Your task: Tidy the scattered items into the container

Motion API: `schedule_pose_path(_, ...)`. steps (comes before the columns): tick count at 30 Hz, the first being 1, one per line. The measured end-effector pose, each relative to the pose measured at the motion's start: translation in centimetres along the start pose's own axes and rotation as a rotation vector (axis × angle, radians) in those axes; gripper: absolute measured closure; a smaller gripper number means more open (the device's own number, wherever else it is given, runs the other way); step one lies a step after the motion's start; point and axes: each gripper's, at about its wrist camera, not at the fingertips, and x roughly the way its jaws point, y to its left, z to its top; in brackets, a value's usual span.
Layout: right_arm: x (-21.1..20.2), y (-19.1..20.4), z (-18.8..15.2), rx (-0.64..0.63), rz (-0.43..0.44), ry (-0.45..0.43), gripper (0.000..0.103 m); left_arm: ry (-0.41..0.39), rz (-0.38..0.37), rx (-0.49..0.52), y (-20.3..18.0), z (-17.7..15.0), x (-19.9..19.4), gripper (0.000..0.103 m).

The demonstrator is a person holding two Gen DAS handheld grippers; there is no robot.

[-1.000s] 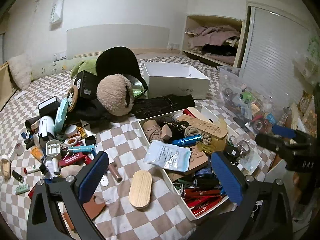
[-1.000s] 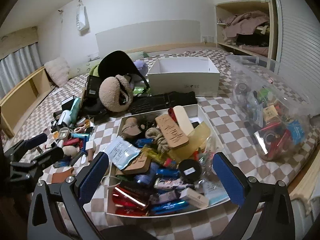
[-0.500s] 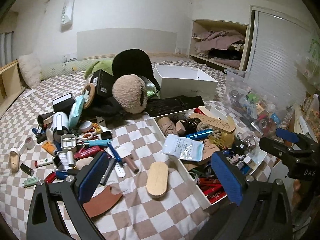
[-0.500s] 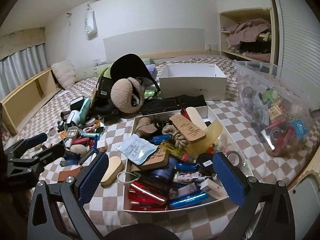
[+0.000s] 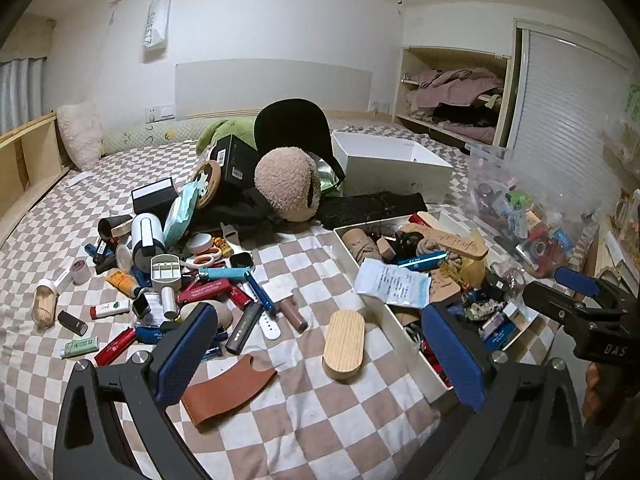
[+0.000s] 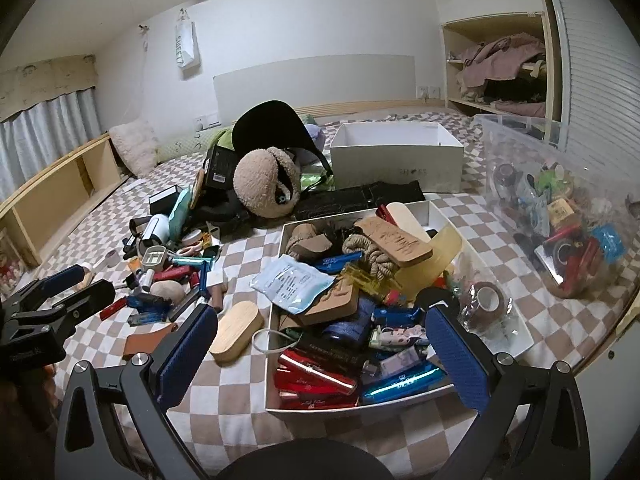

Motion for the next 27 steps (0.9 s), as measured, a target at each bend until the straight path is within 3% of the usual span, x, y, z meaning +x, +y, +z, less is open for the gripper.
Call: schedule_pose_path(27, 0.5, 0.6, -1.5, -0.011, 0.006, 0.008, 0.0, 0.023, 0.005, -0.007, 0.3, -1.6, 0.3, 0.0)
